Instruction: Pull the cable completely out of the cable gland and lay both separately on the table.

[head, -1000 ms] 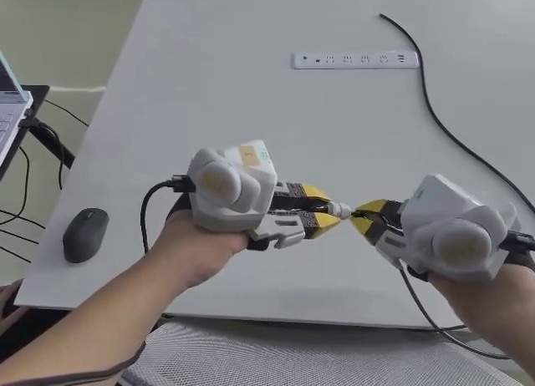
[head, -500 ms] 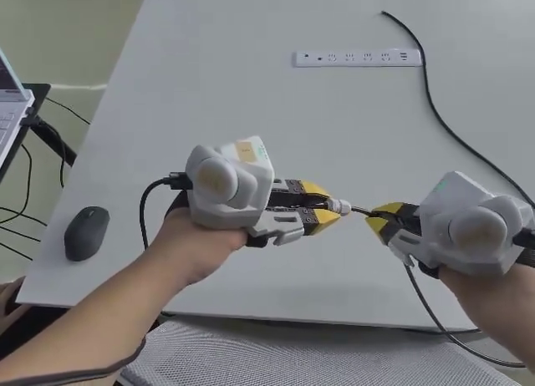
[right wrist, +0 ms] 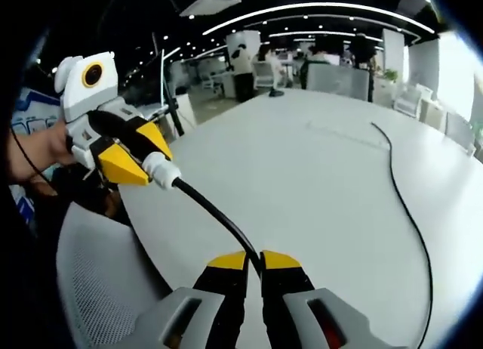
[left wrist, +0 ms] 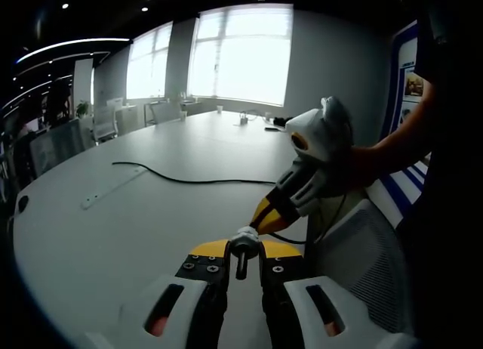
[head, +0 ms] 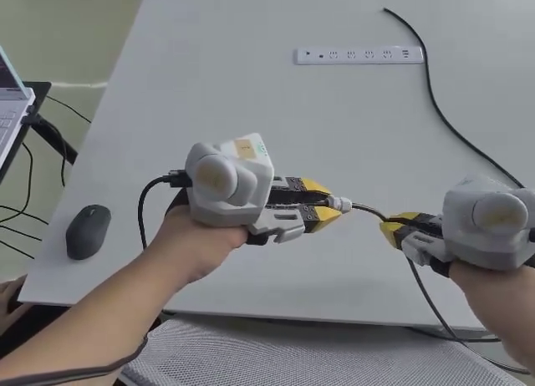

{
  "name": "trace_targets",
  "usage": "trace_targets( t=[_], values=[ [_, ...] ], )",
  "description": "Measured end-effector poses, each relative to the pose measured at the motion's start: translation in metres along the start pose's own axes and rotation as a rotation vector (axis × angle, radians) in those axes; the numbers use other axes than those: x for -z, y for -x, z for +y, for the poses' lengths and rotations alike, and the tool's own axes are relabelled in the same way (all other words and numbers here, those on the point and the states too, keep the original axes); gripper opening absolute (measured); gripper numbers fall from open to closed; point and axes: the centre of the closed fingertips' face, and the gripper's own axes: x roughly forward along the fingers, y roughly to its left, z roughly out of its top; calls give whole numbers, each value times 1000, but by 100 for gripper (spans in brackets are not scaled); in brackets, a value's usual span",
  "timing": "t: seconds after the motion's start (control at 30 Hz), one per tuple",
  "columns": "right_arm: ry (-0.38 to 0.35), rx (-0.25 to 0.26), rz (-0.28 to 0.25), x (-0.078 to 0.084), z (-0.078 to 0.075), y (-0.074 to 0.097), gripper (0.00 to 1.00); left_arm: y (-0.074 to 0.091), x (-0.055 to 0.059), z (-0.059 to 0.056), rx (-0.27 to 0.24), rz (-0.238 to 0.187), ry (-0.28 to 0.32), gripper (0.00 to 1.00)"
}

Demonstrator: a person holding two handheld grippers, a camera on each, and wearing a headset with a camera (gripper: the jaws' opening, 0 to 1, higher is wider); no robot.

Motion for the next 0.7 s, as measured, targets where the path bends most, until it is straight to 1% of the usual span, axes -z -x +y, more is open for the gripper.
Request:
trace_targets(
  t=[0.1,0.23,0.37,0.4,0.6,0.7],
  values=[
    [-30,8,12,6,-5,-1,1,-1,1,0,2,1,-1,15],
    [-95,6,28,12,-1,0,1,-1,2,0,4,4,-2,15],
    [-152,5,27,14,0,0,1,-1,4,-1,9,9,-3,15],
    [-156,4,28,14,-3,-1,1,-1,4,0,8,9,-6,15],
    [-139,6,29,14,-5,-1,1,-3,2,0,9,7,-8,15],
    [-115,15,23,13,-6,0,1,-3,1,-1,11,5,-9,15]
  ],
)
